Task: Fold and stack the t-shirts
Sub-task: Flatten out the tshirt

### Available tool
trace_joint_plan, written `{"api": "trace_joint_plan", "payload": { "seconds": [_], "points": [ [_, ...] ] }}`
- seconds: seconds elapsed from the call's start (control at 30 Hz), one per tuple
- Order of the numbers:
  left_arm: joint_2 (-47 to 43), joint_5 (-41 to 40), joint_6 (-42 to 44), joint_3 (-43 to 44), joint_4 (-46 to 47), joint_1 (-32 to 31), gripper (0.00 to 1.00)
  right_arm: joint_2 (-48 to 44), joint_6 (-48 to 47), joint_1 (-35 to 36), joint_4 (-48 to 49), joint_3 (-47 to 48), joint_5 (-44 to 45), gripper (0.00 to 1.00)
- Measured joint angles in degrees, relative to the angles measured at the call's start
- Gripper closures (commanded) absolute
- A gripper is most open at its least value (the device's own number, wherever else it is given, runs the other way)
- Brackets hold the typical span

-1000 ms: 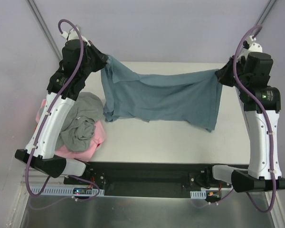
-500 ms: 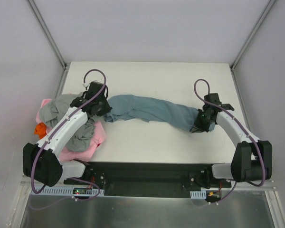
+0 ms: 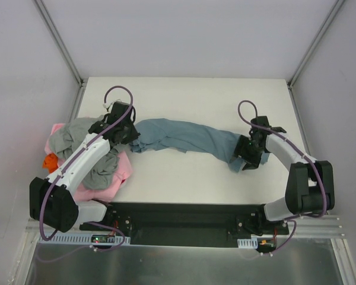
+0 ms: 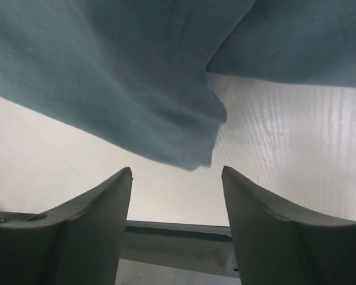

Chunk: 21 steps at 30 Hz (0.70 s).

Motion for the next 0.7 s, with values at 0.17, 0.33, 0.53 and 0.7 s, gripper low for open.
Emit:
{"api": "trace_joint_plan", "payload": {
  "seconds": [0.17, 0.33, 0.53, 0.7],
  "points": [
    [0.0, 0.0, 0.0, 0.0, 0.0, 0.0, 1.0, -3.6, -0.2, 0.0, -1.8, -1.7, 1.6, 0.27],
    [0.0, 0.0, 0.0, 0.0, 0.0, 0.0, 1.0, -8.6, 1.8, 0.0, 0.1, -7.4, 1.8, 0.32],
    [0.0, 0.0, 0.0, 0.0, 0.0, 0.0, 1.0, -9.1, 2.9, 0.0, 5.1, -11.6, 1.7, 0.36],
    [0.0, 0.0, 0.0, 0.0, 0.0, 0.0, 1.0, -9.1, 3.4, 0.0, 11.1, -12.8, 1.7, 0.43]
  ]
}}
